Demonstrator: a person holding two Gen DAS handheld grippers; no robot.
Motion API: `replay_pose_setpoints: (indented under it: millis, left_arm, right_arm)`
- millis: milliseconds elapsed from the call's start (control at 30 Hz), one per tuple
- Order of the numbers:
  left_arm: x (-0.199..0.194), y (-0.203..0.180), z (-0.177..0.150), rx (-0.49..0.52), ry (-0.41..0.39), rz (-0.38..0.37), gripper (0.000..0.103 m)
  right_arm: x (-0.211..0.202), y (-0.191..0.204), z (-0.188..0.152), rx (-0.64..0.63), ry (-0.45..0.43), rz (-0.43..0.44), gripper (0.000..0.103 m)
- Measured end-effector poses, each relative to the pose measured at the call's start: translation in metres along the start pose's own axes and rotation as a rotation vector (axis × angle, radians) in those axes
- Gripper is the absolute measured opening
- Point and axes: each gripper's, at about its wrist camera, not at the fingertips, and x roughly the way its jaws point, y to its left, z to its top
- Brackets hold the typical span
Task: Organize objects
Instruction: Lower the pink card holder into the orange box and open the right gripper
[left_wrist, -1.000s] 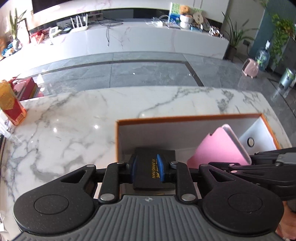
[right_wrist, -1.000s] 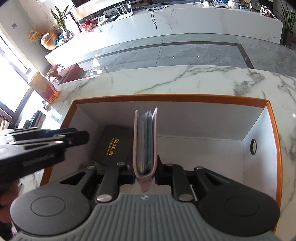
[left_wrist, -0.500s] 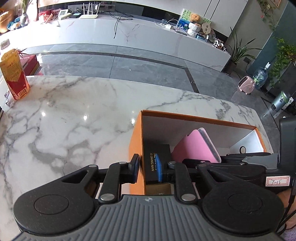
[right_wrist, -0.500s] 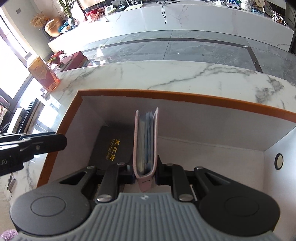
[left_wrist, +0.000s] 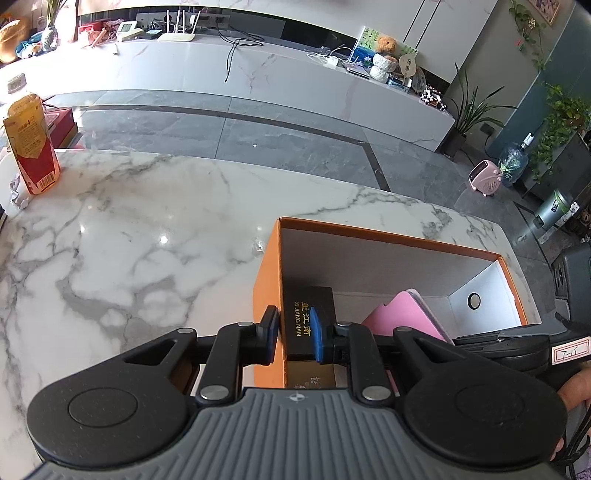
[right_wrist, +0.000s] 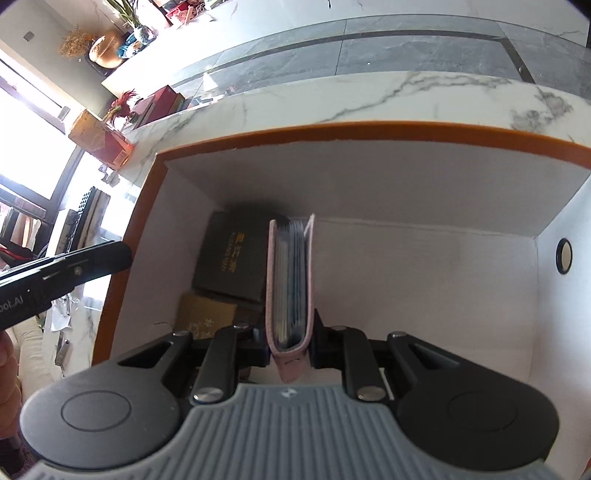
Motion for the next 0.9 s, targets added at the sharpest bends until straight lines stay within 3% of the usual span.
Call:
replay_pose_setpoints:
  millis: [167, 267, 433, 600, 700, 767, 833, 900]
  left_arm:
    - [-0.001, -0.001, -0.001, 0.003, 0.002, 0.004, 0.022]
    - [-0.003, -0.001, -0.002, 0.005, 0.007, 0.001, 0.022]
    - [-0.004, -0.001, -0.003, 0.009, 0.005, 0.002, 0.022]
    - [-0.005, -0.002, -0.003, 0.006, 0.003, 0.002, 0.022]
    - [-0.005, -0.001, -0.003, -0.002, 0.005, -0.002, 0.022]
    - [-0.005, -0.003, -0.002, 0.002, 0.004, 0.001, 0.022]
    - [-0.005, -0.004, -0.001, 0.006, 0.004, 0.006, 0.022]
    - [-0.005, -0.003, -0.001, 0.002, 0.004, 0.005, 0.022]
  right_arm:
    - [0.002, -0.009, 0.003, 0.09, -0.048, -0.039, 0.019]
    - [0.005, -0.005, 0.004, 0.075, -0.023, -0.028, 0.023]
    - [-0.004, 0.003, -0.001, -0.034, 0.039, -0.029, 0.019]
    - [0.001, 0.017, -0.001, -0.201, 0.176, -0.019, 0.019]
    - [0.008, 0.02, 0.005, -0.247, 0.196, -0.036, 0.021]
    - [0.011, 0.021, 0.01, -0.272, 0.165, -0.088, 0.027]
    - [0.016, 0.025, 0.014, -0.334, 0.129, -0.173, 0.045]
    - [0.021, 0.031, 0.013, -0.399, 0.105, -0.245, 0.052]
